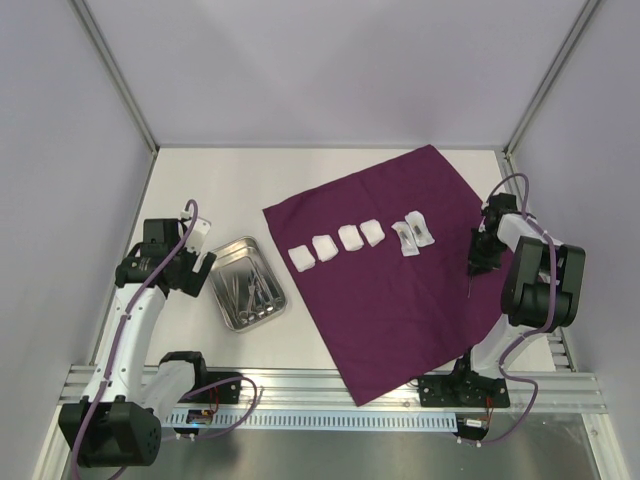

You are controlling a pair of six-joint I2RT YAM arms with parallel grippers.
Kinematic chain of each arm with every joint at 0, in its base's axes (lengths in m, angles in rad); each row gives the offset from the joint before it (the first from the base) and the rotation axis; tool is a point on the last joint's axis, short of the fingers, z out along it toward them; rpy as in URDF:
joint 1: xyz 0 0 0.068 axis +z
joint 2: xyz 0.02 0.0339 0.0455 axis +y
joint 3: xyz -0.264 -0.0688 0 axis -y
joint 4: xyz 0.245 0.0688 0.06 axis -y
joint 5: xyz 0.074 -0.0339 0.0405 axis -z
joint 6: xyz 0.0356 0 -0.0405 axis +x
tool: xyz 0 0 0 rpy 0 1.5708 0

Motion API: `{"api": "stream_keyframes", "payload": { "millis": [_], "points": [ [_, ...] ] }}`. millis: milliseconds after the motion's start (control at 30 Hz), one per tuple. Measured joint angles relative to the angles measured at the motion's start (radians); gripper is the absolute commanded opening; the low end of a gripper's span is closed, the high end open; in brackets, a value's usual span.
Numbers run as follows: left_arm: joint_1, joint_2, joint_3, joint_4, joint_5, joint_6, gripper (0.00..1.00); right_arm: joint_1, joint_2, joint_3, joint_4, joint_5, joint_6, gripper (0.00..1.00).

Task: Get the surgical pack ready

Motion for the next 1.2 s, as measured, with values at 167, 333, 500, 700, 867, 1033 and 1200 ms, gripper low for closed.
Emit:
{"api": "stream_keyframes", "payload": {
  "millis": [167, 333, 500, 700, 867, 1033, 1200],
  "points": [
    [0.0, -0.003, 0.0, -0.001, 0.0, 0.0, 1.0, 0.009, 0.0, 0.003, -0.01, 0.002, 0.011, 0.01],
    [0.0, -0.005, 0.0, -0.002, 0.004, 0.0, 1.0, 0.019, 0.0, 0.005, -0.031, 0.0, 0.035, 0.01],
    [0.0, -0.005, 0.0, -0.011, 0.004, 0.0, 1.0, 0.028, -0.005, 0.005, -0.051, 0.001, 0.062, 0.01],
    [0.0, -0.009, 0.001, -0.032, 0.006, -0.005, 1.0, 0.034, -0.055, 0.005, -0.071, 0.001, 0.087, 0.0],
    [0.0, -0.01, 0.01, -0.057, 0.011, -0.011, 1.0, 0.052, -0.105, 0.005, -0.07, 0.021, 0.101, 0.0],
    [0.0, -0.004, 0.035, -0.089, 0.004, -0.019, 1.0, 0.077, -0.166, 0.0, -0.055, 0.031, 0.117, 0.01],
    [0.0, 0.004, 0.041, -0.103, -0.02, -0.023, 1.0, 0.143, -0.219, -0.012, -0.051, 0.05, 0.14, 0.0]
  ]
}}
